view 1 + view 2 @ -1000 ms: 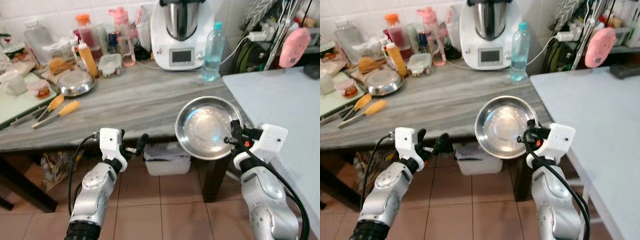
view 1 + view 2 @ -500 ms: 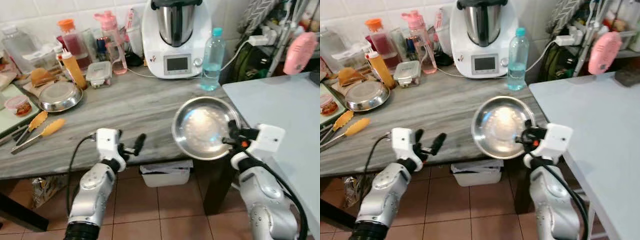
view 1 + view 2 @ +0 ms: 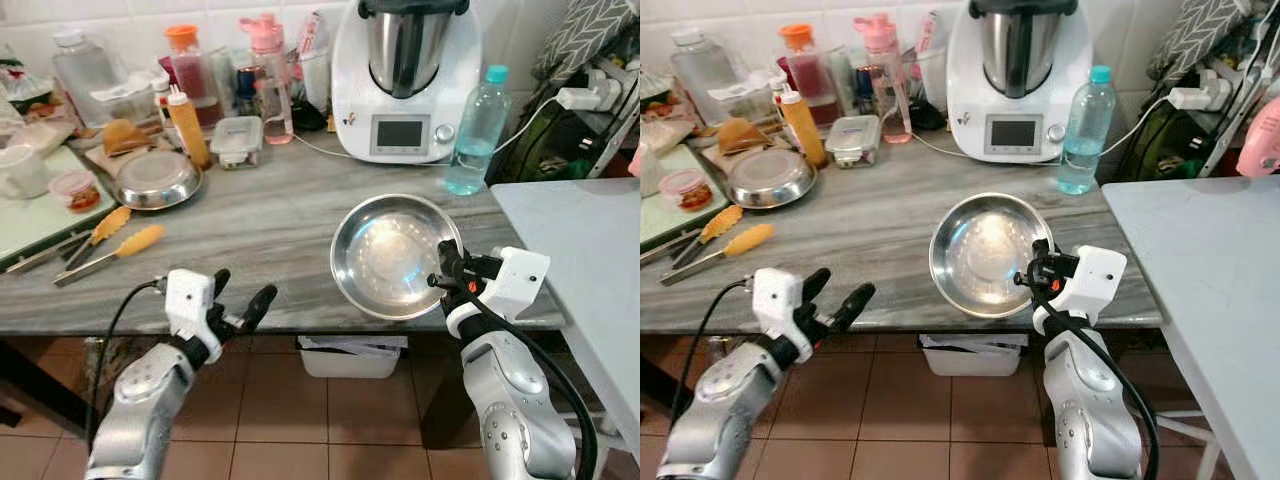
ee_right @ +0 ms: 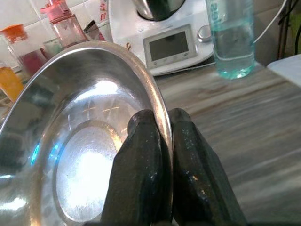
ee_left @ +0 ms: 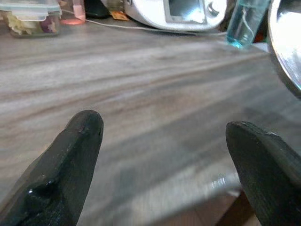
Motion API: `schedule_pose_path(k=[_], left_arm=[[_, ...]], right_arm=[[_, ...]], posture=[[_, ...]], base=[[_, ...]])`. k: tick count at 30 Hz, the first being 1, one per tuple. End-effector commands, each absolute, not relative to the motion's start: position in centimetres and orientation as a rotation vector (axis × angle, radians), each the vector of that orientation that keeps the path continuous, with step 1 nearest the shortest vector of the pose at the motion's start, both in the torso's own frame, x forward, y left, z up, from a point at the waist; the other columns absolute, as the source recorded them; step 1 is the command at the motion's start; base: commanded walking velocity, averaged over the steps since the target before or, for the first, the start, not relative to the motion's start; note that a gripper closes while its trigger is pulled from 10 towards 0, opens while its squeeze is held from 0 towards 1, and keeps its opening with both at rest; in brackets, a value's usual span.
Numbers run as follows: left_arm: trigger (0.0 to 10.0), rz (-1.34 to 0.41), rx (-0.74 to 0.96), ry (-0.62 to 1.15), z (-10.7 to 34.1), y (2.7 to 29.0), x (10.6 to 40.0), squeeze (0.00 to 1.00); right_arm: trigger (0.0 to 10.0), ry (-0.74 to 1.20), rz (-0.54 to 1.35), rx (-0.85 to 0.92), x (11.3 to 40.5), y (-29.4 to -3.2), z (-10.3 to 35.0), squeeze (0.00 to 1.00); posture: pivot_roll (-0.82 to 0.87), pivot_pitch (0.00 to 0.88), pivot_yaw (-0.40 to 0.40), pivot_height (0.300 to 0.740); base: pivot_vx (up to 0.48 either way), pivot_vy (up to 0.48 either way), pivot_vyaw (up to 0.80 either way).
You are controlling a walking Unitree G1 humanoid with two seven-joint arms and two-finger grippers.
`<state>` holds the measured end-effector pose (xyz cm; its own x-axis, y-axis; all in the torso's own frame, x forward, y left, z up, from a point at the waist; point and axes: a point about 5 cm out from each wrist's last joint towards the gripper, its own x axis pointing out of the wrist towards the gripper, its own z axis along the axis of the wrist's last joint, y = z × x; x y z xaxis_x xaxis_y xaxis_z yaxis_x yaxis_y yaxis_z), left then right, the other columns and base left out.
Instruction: Setting the table
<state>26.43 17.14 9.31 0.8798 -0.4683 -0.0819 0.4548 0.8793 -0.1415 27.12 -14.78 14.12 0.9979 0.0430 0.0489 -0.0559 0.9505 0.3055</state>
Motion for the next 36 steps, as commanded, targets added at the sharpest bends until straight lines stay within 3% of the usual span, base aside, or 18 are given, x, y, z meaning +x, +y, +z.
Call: schedule_pose_path(k=[1, 8, 19, 24, 35, 36], left_arm=[[10.0, -0.534, -0.109, 0.123, 9.8, 17.3, 26.1, 0.0], [10.0, -0.643, -0.095, 0.147, 10.3, 16.7, 25.9, 0.0], [10.0, -0.69, -0.089, 0.159, 10.2, 16.4, 25.8, 0.0], [10.0, -0.684, -0.092, 0.164, 9.7, 16.5, 25.6, 0.0], [10.0, -0.681, -0.102, 0.158, 9.7, 16.0, 25.2, 0.0], [10.0, -0.69, -0.099, 0.151, 9.9, 15.8, 25.2, 0.0]], right_arm=[[10.0, -0.048, 0.07, 0.336, 27.7, -14.3, 14.4, 0.0], [10.0, 0.002, 0.056, 0.472, 30.0, -13.6, 13.9, 0.0], [10.0, 0.16, 0.083, 0.522, 33.7, -10.6, 12.4, 0.0], [10.0, 0.198, 0.135, 0.524, 34.3, -8.8, 12.6, 0.0], [10.0, 0.325, 0.149, 0.499, 34.9, -7.3, 10.8, 0.0], [10.0, 0.368, 0.148, 0.498, 35.0, -7.1, 10.4, 0.51]], posture=[[-0.06, 0.038, 0.072, 0.74], [-0.05, 0.041, 0.083, 0.74], [-0.03, 0.04, 0.084, 0.74], [-0.02, 0.047, 0.072, 0.74], [-0.02, 0.046, 0.059, 0.74], [-0.02, 0.046, 0.06, 0.74]], base=[[0.0, 0.0, 0.0], [0.0, 0.0, 0.0], [0.0, 0.0, 0.0], [0.0, 0.0, 0.0], [0.0, 0.0, 0.0], [0.0, 0.0, 0.0]])
